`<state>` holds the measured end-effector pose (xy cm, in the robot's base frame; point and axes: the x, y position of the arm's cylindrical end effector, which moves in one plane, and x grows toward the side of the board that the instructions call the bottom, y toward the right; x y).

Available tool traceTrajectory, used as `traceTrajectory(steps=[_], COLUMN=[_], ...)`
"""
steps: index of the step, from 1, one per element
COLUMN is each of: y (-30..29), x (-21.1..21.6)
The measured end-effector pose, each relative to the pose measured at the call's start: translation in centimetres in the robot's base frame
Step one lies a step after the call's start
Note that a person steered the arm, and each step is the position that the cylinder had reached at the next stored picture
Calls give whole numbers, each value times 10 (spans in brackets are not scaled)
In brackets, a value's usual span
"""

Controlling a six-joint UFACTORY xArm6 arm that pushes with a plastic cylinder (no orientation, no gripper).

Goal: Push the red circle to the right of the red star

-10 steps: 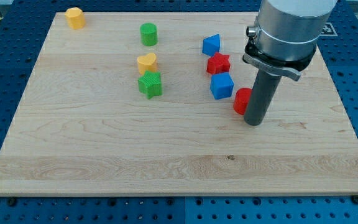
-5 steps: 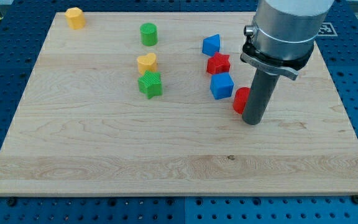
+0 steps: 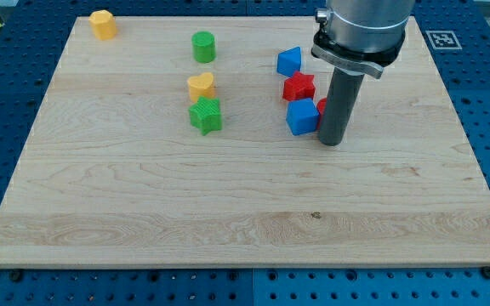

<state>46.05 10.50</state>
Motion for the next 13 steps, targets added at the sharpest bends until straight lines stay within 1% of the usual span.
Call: traceTrajectory(steps=[3, 4, 5, 8, 11, 12, 13], y=[2, 20, 24, 18, -10, -10, 4], x=[-5, -13, -28, -29, -29, -35, -39])
